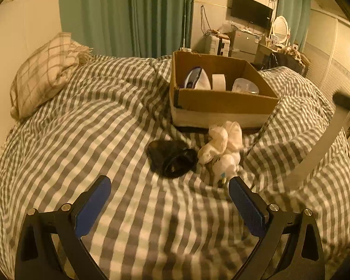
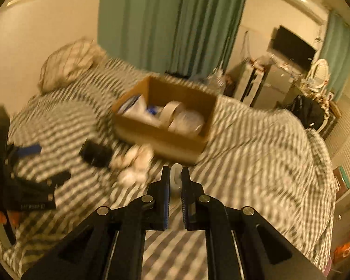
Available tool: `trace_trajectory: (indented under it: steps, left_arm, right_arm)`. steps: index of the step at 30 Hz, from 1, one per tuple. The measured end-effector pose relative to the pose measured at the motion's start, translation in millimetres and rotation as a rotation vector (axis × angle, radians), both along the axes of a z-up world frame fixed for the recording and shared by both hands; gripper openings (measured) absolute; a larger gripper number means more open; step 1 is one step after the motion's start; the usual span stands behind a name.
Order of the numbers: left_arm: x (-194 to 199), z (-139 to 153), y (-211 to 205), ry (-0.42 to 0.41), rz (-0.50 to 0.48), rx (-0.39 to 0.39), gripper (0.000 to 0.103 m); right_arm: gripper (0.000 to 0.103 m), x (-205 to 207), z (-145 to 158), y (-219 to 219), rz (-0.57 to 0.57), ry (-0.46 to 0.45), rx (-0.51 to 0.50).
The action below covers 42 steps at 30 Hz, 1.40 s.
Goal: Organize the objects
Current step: 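Grasp the white lace cloth with the left gripper while the right grasps a small white bottle, then lower the lace cloth and small bottle into the box and open both grippers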
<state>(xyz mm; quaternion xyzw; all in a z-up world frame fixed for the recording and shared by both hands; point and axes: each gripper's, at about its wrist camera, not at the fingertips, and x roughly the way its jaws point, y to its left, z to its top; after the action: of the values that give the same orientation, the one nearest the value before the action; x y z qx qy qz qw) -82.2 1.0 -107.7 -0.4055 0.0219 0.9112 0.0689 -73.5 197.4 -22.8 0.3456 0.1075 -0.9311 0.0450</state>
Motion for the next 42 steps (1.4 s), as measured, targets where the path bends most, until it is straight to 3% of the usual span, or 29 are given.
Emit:
trace_trajectory:
  steps: [9, 13, 17, 21, 24, 28, 31, 36, 42]
  left_arm:
    - [-54, -6, 55, -0.018, -0.055, 0.003, 0.103]
    - [-75, -21, 77, -0.03, -0.075, -0.01, 0.102]
    - [-92, -43, 83, -0.082, -0.081, 0.004, 0.091]
    - [-105, -64, 88, -0.128, -0.093, -0.004, 0.09]
    - [-111, -73, 91, -0.153, -0.123, 0.019, 0.069]
    - [-107, -75, 97, -0.16, -0.179, 0.031, 0.035]
    - [-99, -66, 99, -0.138, -0.2, 0.004, 0.022]
    - [-85, -45, 90, -0.113, -0.192, 0.008, 0.016]
    - [-65, 9, 78, -0.007, -0.199, 0.023, 0.016]
  right_arm:
    - [0.008, -37, 20, 26, -0.028, 0.094, -0.032]
    - [0.008, -57, 7, 31, -0.014, 0.071, -0.052]
    - [0.008, -75, -12, 36, -0.011, 0.039, -0.087]
    - [0.008, -90, -35, 39, -0.007, -0.009, -0.11]
    - [0.008, -94, -47, 39, -0.002, -0.039, -0.119]
    - [0.008, -95, -52, 38, 0.002, -0.054, -0.125]
    - [0.008, -90, -49, 36, 0.005, -0.046, -0.122]
    - [0.008, -75, -31, 32, 0.008, -0.007, -0.114]
    - [0.008, -57, 9, 26, 0.019, 0.065, -0.109]
